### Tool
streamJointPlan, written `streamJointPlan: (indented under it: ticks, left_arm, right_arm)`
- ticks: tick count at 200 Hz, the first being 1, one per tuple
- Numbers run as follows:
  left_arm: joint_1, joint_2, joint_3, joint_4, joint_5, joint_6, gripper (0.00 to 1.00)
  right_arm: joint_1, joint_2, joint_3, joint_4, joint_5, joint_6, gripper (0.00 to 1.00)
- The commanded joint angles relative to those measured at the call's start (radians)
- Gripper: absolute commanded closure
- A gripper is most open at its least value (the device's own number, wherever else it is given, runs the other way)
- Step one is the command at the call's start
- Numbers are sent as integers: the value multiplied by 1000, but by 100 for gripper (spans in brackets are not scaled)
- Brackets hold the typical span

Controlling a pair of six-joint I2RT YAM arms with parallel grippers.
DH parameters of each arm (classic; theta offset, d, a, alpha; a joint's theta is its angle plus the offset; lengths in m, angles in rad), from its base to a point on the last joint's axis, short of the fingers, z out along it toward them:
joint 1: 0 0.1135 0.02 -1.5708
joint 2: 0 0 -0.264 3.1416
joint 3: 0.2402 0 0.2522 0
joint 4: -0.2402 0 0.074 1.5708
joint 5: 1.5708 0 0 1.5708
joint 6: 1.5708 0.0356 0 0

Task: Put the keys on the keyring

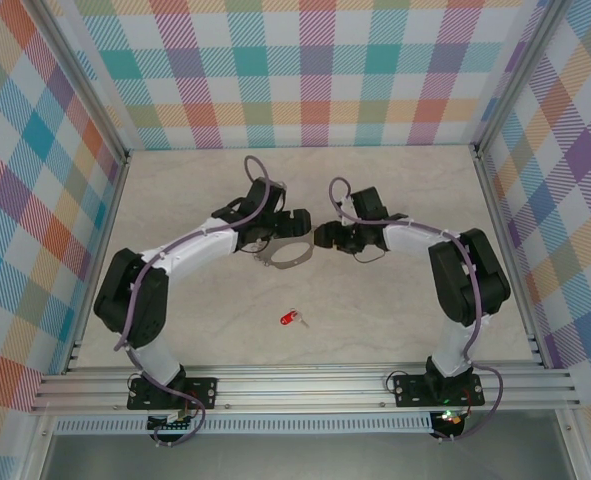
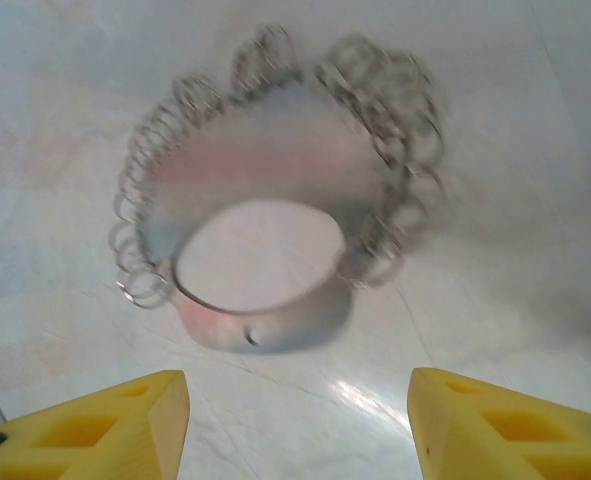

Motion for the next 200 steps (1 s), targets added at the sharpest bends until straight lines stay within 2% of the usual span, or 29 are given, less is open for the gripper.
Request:
streamJointPlan:
  ticks: [1,30,45,67,90,105,133,155,171,200]
  left_arm:
    - [4,66,76,-115,30,148,18]
    - [-17,138,167,-196,20,273,36]
    - [-32,173,207,-223,14,322,45]
    - [-56,226,258,-257,-1,385,52]
    - [-82,260,280,-256,-20,437,52]
    - [-89,274,280,-241,-23,458,52]
    - [-102,293,274,-214,-29,487,54]
    - [-111,312,279,-198,-30,505,59]
    - [-117,329,289,-192,-40,514,64]
    - [-125,360,309,-191,-43,527,65]
  right_arm:
    - [-34,-65,-50,-4,8,14,37]
    - [-72,-133,-84,-44,34,6,24]
    - [-81,-170,-87,-85,98,-1,0]
    - [-88,-238,-105,-109,198,4,0]
    - [-104,-311,-119,-139,333,49,0]
    - [-128,-343,-138,-130,373,70,0]
    - [-193,-358,-165,-116,285,81,0]
    - [-197,-348,-183,-110,196,55,0]
    - [-197,-360,-238,-40,136,71,0]
    - [-197,-361,-290,33,46,92,0]
